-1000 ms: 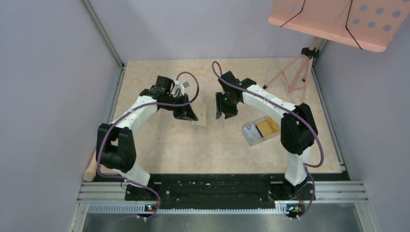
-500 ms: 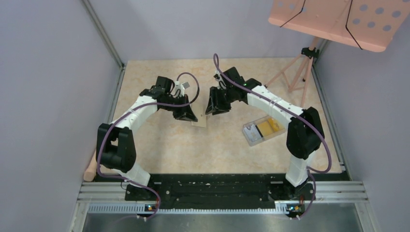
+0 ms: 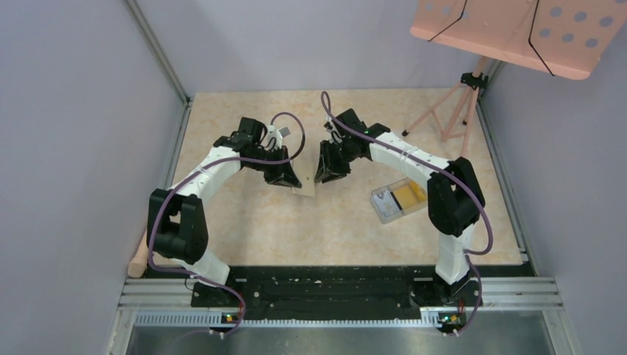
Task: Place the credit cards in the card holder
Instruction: Open the card holder at the center of the board.
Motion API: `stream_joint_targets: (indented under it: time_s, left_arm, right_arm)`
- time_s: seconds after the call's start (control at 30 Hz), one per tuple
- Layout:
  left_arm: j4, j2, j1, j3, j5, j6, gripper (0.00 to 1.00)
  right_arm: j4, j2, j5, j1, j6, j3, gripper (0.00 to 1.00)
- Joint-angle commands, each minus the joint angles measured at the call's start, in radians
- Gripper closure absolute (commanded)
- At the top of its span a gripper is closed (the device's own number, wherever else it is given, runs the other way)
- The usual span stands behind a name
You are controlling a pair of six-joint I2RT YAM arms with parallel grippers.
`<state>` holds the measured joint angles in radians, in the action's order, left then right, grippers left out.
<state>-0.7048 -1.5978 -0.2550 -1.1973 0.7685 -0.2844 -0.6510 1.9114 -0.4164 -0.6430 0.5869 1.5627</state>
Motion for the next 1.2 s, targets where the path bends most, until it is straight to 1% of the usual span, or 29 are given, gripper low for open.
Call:
stream_joint_targets:
  time_s: [0.0, 0.07, 0.17, 0.3, 0.33, 0.37, 0.43, 0.47, 0.5, 0.57, 0.63, 0.67, 0.8, 0.9, 1.03, 1.1, 1.17]
  left_arm:
    - [0.007, 0.013, -0.001, -0.045, 0.018, 0.023, 1.0]
    - [0.005, 0.012, 0.0, -0.046, 0.018, 0.023, 1.0]
    - [0.006, 0.009, -0.001, -0.047, 0.018, 0.024, 1.0]
    - [0.011, 0.014, -0.001, -0.046, 0.012, 0.021, 1.0]
    - [0.011, 0.014, -0.001, -0.046, 0.007, 0.023, 0.96]
    - [0.01, 0.02, -0.001, -0.047, -0.003, 0.026, 0.82]
    - [0.016, 0.045, 0.0, -0.048, -0.055, 0.036, 0.43]
    - [0.022, 0.066, 0.0, -0.047, -0.083, 0.043, 0.34]
    - [0.031, 0.096, 0.0, -0.047, -0.118, 0.05, 0.28]
    - [0.055, 0.146, 0.002, -0.045, -0.193, 0.062, 0.22]
    - [0.095, 0.191, 0.004, -0.038, -0.26, 0.079, 0.21]
    - [0.114, 0.21, 0.007, -0.036, -0.27, 0.093, 0.21]
    - [0.203, 0.266, 0.016, -0.015, -0.273, 0.134, 0.2]
    - [0.211, 0.281, 0.022, -0.02, -0.278, 0.189, 0.2]
    - [0.201, 0.323, 0.034, -0.013, -0.376, 0.197, 0.2]
    - [0.215, 0.348, 0.037, 0.009, -0.45, 0.189, 0.2]
    - [0.237, 0.369, 0.039, 0.038, -0.485, 0.194, 0.2]
  right_arm:
    - [0.027, 0.017, -0.025, 0.002, -0.004, -0.004, 0.7]
    - [0.04, 0.019, -0.03, 0.002, -0.004, -0.008, 0.8]
    - [0.054, 0.021, -0.044, 0.002, 0.003, -0.007, 0.99]
    - [0.061, 0.009, -0.052, 0.002, -0.005, -0.004, 1.0]
    - [0.062, 0.001, -0.054, 0.002, -0.012, 0.0, 1.0]
    - [0.063, -0.011, -0.058, 0.003, -0.023, 0.006, 1.0]
    - [0.061, -0.03, -0.069, 0.006, -0.054, 0.033, 1.0]
    - [0.058, -0.04, -0.086, 0.008, -0.078, 0.049, 1.0]
    - [0.051, -0.045, -0.112, 0.01, -0.106, 0.07, 1.0]
    - [0.023, -0.05, -0.173, 0.011, -0.177, 0.117, 1.0]
    - [0.0, -0.049, -0.233, 0.011, -0.22, 0.159, 1.0]
    - [-0.011, -0.048, -0.259, 0.011, -0.242, 0.178, 1.0]
    - [-0.049, -0.048, -0.333, 0.011, -0.296, 0.23, 1.0]
    - [-0.056, -0.058, -0.36, 0.012, -0.31, 0.244, 1.0]
    - [-0.055, -0.087, -0.367, 0.026, -0.317, 0.239, 1.0]
    - [-0.056, -0.104, -0.368, 0.039, -0.317, 0.237, 1.0]
    - [-0.055, -0.114, -0.383, 0.054, -0.316, 0.238, 1.0]
